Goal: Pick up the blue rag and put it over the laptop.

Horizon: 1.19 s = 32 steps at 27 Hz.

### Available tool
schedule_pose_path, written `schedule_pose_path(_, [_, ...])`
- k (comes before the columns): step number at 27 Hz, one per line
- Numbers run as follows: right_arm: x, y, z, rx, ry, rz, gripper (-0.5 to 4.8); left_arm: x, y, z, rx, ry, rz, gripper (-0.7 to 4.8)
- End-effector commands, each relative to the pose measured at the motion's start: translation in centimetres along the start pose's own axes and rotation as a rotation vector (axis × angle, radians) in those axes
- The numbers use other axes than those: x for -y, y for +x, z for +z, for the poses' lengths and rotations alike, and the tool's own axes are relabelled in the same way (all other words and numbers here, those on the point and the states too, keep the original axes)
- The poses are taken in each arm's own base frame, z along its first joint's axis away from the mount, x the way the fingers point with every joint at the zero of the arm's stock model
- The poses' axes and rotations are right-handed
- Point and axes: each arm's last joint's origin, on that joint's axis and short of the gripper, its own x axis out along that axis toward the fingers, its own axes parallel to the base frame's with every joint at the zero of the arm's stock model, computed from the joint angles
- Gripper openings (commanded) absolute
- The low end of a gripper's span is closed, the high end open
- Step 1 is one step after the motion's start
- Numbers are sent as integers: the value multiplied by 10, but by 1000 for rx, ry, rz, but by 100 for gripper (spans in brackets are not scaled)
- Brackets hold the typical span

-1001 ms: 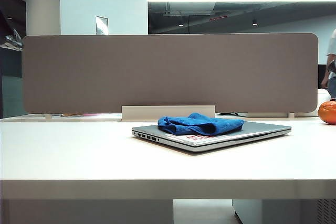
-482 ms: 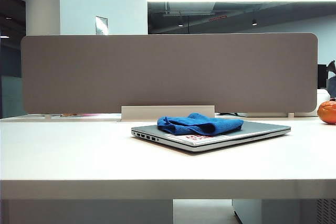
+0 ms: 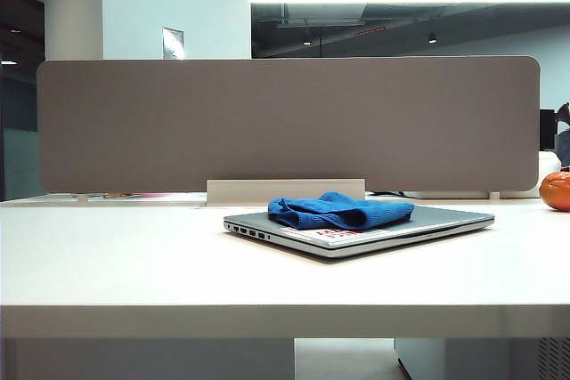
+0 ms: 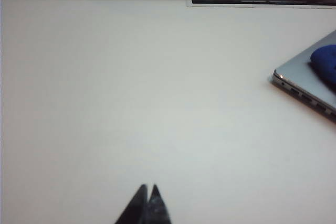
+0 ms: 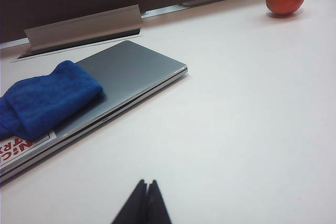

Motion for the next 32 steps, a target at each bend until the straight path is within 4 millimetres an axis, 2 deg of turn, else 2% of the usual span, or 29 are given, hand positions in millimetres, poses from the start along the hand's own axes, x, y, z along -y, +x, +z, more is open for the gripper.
schedule_pose_path(1, [0,0,0,5,-3,0,0,-3,-2,-6,47,-17,11,-5])
schedule_pose_path(10, [0,0,0,5,-3,0,0,-16,-11,-34,120,-48,74,-5])
schedule_pose_path(16, [0,0,0,5,-3,0,0,-22,-12,-49,146,-58,50,-5])
schedule_pose_path(25, [0,0,0,5,-3,0,0,-28,-13,-58,243,-67,11,-5])
schedule_pose_path(32, [0,0,0,5,-3,0,0,-28,-19,-54,318,-44,7,-5])
